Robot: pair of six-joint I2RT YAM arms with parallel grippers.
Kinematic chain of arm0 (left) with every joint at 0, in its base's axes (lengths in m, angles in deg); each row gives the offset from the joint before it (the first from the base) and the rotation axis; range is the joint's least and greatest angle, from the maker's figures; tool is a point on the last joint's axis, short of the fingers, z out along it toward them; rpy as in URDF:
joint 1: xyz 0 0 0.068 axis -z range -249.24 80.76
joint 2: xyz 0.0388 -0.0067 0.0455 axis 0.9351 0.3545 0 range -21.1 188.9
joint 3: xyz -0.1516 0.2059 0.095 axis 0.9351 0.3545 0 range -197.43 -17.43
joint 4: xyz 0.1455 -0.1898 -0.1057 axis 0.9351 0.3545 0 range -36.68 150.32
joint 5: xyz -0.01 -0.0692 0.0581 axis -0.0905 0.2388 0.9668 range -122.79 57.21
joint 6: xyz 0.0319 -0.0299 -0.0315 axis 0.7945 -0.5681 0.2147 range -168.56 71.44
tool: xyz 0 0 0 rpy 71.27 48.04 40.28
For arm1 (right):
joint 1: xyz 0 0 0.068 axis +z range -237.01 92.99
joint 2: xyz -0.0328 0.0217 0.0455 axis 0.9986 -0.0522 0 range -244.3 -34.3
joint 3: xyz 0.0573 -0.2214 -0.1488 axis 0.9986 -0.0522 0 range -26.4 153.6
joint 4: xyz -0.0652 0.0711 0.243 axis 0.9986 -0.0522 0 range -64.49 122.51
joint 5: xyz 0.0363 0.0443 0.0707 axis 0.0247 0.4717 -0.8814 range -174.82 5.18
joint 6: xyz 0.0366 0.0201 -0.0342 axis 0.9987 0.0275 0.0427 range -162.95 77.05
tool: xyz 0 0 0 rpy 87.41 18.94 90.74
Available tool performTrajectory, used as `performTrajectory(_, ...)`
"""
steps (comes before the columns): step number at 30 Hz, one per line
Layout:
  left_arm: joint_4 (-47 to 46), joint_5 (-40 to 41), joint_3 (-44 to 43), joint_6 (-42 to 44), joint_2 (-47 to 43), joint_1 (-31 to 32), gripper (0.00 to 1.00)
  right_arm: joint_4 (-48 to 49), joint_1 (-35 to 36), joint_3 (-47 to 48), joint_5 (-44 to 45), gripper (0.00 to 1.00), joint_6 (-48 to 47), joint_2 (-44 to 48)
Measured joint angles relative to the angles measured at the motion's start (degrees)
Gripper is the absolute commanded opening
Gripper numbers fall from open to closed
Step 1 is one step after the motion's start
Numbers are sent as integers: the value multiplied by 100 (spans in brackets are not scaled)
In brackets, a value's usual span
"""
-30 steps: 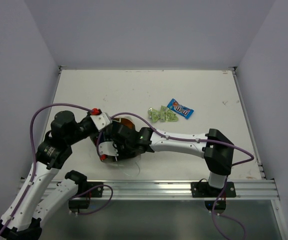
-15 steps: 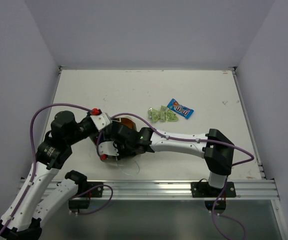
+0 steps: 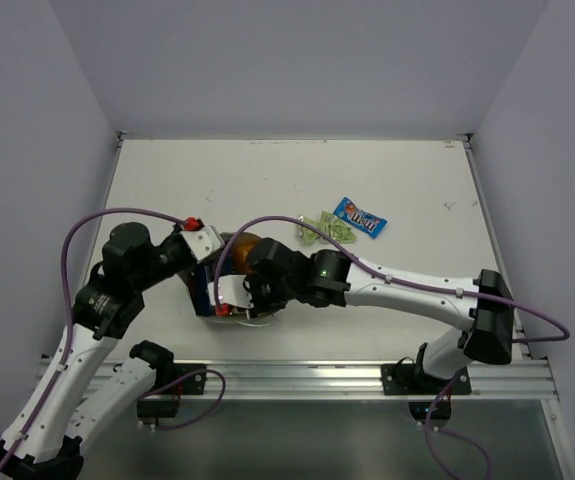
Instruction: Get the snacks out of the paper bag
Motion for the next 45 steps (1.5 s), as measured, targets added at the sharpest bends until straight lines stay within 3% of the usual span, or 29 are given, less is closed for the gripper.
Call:
performTrajectory(17, -92, 267, 103, 63, 57, 0, 0, 208, -37, 94, -26, 0, 2, 1010)
performTrajectory(23, -155, 573, 103, 17, 142, 0, 0, 247, -420, 417, -138, 0, 162, 1556)
performTrajectory(29, -278, 1180, 103, -131, 363, 0, 0, 621, -1768, 527, -306, 0, 706, 2455)
performTrajectory(34, -461, 1641, 103, -251, 614, 0, 0, 1436, -3206, 144, 549, 0, 1182, 2708)
performTrajectory(38, -568, 1917, 81, -308, 765, 0, 0, 1947, -4345, 109, 1349, 0, 1652, 1847)
performTrajectory(45, -557, 2072, -61, -389, 857, 0, 0, 2199, -5453, 81, 2610, 0, 2258, -409)
